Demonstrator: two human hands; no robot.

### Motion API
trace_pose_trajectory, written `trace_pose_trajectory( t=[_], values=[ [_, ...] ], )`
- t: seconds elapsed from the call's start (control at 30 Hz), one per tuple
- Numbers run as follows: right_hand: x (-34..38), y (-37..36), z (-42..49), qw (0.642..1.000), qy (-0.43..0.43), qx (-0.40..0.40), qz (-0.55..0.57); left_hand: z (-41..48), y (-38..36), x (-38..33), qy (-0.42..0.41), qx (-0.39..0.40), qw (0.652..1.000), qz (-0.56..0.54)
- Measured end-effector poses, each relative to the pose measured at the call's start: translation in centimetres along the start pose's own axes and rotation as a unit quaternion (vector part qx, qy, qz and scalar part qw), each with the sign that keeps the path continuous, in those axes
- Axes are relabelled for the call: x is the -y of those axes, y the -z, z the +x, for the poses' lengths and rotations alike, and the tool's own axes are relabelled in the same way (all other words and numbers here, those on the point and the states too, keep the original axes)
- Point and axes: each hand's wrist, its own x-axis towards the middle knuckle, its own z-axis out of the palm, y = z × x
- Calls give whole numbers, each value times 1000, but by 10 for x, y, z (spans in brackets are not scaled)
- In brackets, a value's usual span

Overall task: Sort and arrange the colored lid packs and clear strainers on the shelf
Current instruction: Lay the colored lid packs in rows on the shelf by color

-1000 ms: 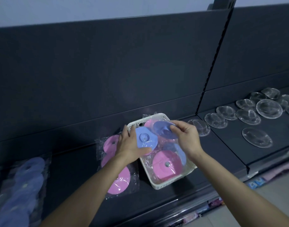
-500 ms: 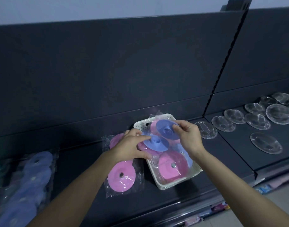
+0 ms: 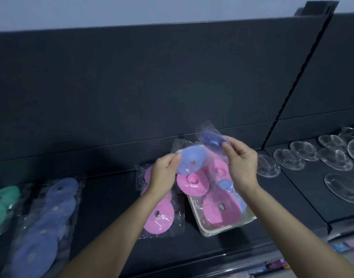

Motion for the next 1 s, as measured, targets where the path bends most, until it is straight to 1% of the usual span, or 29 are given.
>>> trace_pose_trajectory(
  t=[0.07,0.13,0.2,0.23,0.3,0.37,0.43,0.47,0.5,0.57,0.7,0.77,0.83,0.9,0.97,1.0],
  values=[
    [-1,-7,-3,1000,19,-3,10,1,3,-4,69,-30,993,-85],
    [-5,-14,-7,998,58,1,-6,1,6,-5,133,-46,979,-146],
    [-13,-20,-11,989,132,34,-50,1,11,-7,177,-47,963,-196],
    [-16,-22,-13,979,178,62,-78,1,14,-8,193,-43,955,-223],
    [-24,-26,-15,941,278,123,-148,2,24,-8,213,-37,935,-283],
    [-32,-34,-18,885,367,188,-214,3,35,-7,228,-34,911,-343],
    [-41,-42,-25,836,425,236,-254,5,45,-4,237,-36,896,-375],
    [-45,-47,-29,821,439,251,-265,6,50,0,243,-41,890,-385],
    [-48,-51,-33,812,445,262,-273,5,55,2,249,-43,885,-391],
    [-52,-62,-38,801,452,271,-284,5,67,8,250,-40,889,-382],
    [-52,-82,-47,778,472,289,-296,-2,94,17,204,-15,912,-356],
    [-53,-91,-52,763,483,304,-303,-6,105,25,192,-22,923,-334],
    [-56,-100,-58,750,477,327,-320,-11,116,32,186,-40,934,-302],
    [-60,-108,-64,760,436,352,-328,-16,127,39,180,-58,944,-269],
    [-60,-116,-73,792,369,360,-326,-18,141,47,175,-75,949,-253],
    [-59,-120,-78,816,321,359,-319,-21,149,50,170,-78,950,-251]
  ],
)
